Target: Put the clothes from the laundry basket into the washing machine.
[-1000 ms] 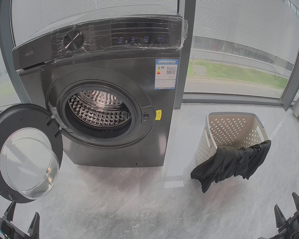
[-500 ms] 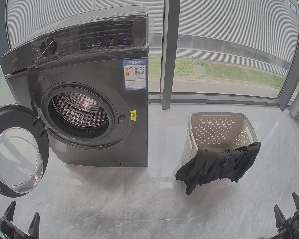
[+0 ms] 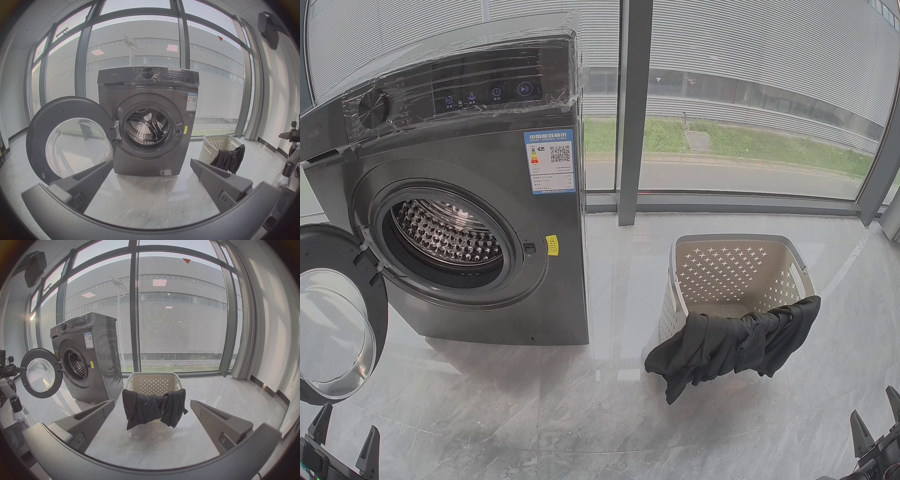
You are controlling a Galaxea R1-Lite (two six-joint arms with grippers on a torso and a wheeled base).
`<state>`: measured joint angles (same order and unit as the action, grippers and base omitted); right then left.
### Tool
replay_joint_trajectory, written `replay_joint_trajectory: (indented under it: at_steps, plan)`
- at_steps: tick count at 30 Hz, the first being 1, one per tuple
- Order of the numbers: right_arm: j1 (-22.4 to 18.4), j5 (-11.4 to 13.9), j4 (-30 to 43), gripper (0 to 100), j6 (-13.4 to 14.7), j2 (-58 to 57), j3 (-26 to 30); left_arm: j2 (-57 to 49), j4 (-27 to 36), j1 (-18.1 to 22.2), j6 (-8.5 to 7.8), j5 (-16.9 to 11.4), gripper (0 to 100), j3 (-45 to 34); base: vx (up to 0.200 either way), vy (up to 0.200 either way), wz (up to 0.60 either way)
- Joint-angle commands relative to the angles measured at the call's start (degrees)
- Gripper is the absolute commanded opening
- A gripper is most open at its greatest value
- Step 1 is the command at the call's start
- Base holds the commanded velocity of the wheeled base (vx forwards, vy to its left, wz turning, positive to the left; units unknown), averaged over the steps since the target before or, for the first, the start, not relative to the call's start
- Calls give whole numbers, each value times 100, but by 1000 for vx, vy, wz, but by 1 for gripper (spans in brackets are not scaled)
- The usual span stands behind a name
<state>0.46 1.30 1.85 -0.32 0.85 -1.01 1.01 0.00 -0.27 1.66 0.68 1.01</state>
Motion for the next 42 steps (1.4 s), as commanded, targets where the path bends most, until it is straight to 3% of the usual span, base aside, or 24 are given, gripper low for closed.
replay_joint_trajectory:
  at_steps: [1, 9, 42]
  plan:
    - [6, 1, -1, 100, -3, -85, 22, -101, 0, 0, 1, 2, 100, -84, 0, 0, 0]
    - [6, 1, -1, 100, -3, -85, 22, -101, 0, 0, -8, 2, 100, -84, 0, 0, 0]
    - [6, 1, -1, 100, -3, -85, 22, -101, 0, 0, -8, 2, 100, -84, 0, -200, 0]
